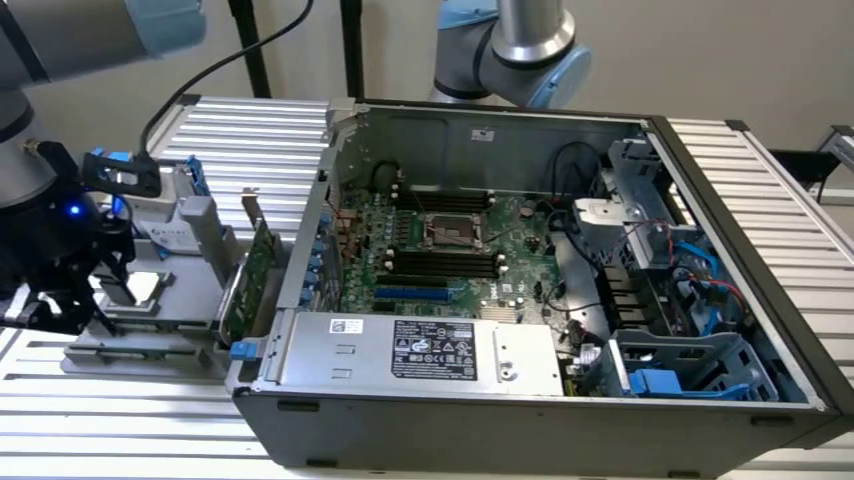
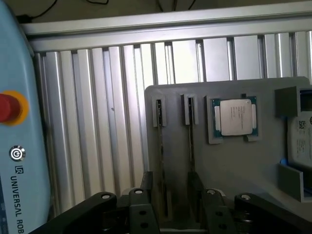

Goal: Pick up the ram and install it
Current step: 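Pick up the ram and move it above insertion slot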

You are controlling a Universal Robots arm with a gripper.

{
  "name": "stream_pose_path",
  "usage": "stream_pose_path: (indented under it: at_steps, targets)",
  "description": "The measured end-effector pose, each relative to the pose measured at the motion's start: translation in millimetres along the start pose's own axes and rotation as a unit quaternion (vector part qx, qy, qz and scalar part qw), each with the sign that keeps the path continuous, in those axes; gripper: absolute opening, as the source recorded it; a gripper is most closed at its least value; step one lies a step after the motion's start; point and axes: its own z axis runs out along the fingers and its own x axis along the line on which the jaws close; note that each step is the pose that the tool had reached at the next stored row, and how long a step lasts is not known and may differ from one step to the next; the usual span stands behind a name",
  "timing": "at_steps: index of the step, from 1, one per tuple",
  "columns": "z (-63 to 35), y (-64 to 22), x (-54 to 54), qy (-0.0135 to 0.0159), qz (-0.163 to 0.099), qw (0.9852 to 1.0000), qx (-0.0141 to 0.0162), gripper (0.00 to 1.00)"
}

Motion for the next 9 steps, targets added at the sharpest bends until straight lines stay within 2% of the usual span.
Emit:
stream_pose_path:
  at_steps: [9]
  targets:
    - [16.3,-0.7,0.9,0.0002,-0.005,1.0,-0.0001,0.42]
